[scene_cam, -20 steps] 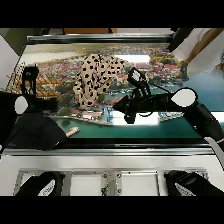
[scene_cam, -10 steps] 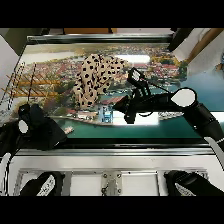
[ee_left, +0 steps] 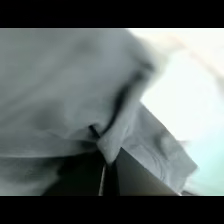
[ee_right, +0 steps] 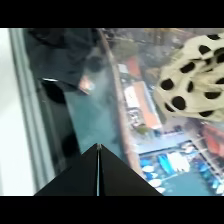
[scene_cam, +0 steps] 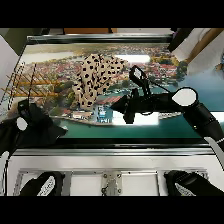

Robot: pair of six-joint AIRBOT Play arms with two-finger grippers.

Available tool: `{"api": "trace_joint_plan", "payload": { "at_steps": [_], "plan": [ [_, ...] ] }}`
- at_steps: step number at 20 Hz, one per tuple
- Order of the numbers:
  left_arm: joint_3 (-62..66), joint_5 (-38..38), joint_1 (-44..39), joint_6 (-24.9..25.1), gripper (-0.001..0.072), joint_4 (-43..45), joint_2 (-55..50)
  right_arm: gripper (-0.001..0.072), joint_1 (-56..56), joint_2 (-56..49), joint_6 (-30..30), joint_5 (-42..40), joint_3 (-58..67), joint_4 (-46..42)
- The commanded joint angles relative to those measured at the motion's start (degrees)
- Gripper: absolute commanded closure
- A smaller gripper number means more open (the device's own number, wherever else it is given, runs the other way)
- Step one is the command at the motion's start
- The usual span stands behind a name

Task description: Fold the clothes and pants, and hang the long-sleeved shirts on hangers.

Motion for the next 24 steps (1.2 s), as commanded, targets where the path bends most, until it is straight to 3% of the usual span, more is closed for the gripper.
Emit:
{"api": "trace_joint_plan", "payload": {
  "at_steps": [1, 3, 7, 11, 15, 20, 21, 23, 24],
  "plan": [
    [12.15, -3.43, -9.99, 4.46, 0.0696, -4.22, 2.29, 0.0690, -0.07, 0.26, 0.61, 3.45, 0.04, 5.62],
    [21.94, -3.76, -19.76, 4.81, 0.0696, -5.77, 3.93, 0.0693, -2.78, 2.16, 6.23, -2.71, 0.46, 0.39],
    [36.04, -2.91, -42.40, 5.35, 0.0695, -5.99, 2.19, 0.0693, -11.34, 11.30, 25.99, -18.88, 0.90, -18.71],
    [45.79, -2.62, -57.18, 8.24, 0.0696, -5.99, -9.33, 0.0693, -18.78, 18.53, 39.82, -20.04, 0.90, -32.30],
    [57.16, -4.96, -57.66, 8.61, 0.0695, -6.01, -20.90, 0.0692, -22.38, 20.74, 45.13, -16.26, 0.90, -40.68],
    [53.29, -11.21, -44.39, 4.33, 0.0696, -8.17, -24.61, 0.0682, -22.71, 16.28, 45.11, -5.27, 0.52, -42.71],
    [50.03, -11.17, -41.42, 4.26, 0.0695, -9.99, -24.63, 0.0615, -22.62, 13.94, 45.11, -2.97, 0.52, -42.42],
    [43.41, -10.88, -36.54, 4.31, 0.0696, -12.52, -24.63, 0.0092, -22.58, 8.02, 45.07, 0.37, 0.26, -38.77],
    [40.50, -10.60, -34.67, 4.28, 0.0695, -13.09, -24.63, 0.0068, -22.51, 4.72, 44.89, 1.40, 0.02, -36.11]
  ]
}}
